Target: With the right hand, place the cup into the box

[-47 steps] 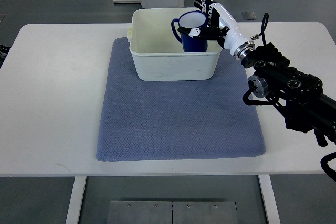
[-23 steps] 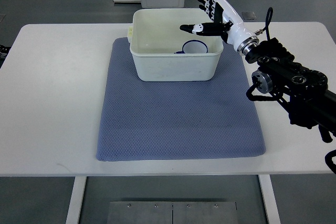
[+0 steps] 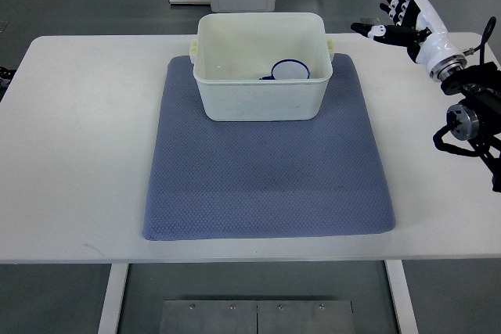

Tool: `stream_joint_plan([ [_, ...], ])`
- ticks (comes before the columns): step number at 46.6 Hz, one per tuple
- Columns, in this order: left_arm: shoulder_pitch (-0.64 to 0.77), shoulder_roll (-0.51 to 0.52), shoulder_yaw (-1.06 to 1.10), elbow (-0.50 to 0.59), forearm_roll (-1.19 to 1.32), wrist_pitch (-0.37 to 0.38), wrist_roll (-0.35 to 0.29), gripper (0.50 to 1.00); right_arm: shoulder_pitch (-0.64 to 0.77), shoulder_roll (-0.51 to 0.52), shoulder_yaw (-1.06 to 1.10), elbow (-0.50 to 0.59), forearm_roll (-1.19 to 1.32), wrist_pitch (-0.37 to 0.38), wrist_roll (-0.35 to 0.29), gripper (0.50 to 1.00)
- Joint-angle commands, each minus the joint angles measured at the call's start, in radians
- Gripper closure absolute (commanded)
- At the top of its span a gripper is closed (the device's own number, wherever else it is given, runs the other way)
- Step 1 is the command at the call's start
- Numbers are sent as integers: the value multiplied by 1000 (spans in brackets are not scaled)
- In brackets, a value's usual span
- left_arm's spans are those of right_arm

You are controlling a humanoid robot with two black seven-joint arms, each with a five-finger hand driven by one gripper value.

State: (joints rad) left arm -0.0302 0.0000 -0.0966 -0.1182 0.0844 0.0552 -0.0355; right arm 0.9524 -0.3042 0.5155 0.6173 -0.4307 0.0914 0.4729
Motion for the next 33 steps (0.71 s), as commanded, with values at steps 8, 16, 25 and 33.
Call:
stream_joint_plan([
  [8, 1, 0, 0, 0, 0, 0, 0, 500, -122, -24, 129, 9, 0, 56, -65, 500],
  [16, 1, 0, 2, 0, 0, 0, -1, 500, -181, -23, 179, 36, -2, 56, -86, 500],
  [25, 1, 0, 0, 0, 0, 0, 0, 500, -221, -7, 235, 55, -2, 54, -71, 500],
  [33, -1, 0, 0, 0, 0, 0, 0, 500, -244, 39, 282, 52, 0, 54, -77, 500],
])
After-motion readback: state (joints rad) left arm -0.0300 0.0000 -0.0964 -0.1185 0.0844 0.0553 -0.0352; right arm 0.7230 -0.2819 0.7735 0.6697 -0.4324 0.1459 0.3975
